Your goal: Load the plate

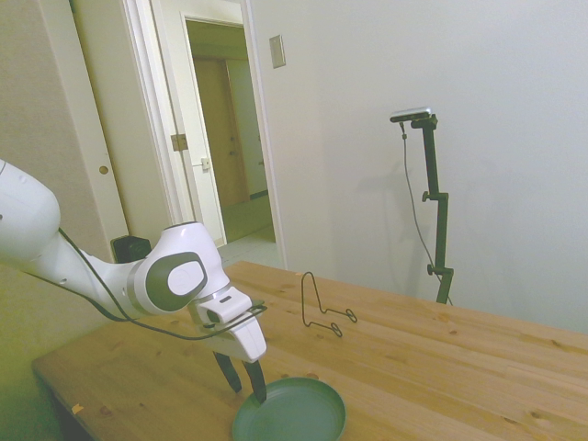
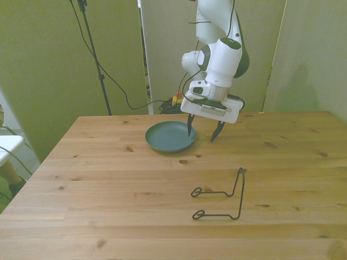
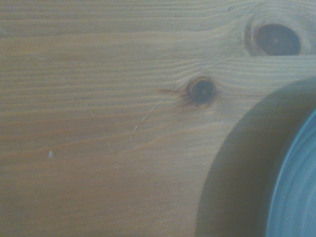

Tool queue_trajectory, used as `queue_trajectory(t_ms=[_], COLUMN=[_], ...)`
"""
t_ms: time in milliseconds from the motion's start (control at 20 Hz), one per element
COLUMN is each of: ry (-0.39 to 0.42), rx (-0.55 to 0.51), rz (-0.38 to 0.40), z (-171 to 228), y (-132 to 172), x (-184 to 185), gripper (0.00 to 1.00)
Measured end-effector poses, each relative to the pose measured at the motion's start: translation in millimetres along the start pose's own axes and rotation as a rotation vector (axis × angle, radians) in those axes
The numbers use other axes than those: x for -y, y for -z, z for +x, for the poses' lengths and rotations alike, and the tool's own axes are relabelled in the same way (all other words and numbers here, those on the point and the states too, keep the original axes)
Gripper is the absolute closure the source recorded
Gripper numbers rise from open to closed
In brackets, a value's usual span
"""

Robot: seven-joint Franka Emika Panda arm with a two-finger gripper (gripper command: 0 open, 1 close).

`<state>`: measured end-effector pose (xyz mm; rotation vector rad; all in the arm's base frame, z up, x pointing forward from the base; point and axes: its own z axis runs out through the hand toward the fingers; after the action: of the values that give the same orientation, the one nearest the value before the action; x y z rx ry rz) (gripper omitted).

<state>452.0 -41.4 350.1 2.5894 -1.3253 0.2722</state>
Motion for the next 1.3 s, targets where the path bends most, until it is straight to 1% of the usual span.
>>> queue_trajectory(t_ms=[400,1300], ry=[-0.021,-0.019], rx=[-0.029,-0.023], rz=[-0.017,-0.028], z=[2,1], y=[-3,-10], x=[4,4], gripper=[1.00,1.00])
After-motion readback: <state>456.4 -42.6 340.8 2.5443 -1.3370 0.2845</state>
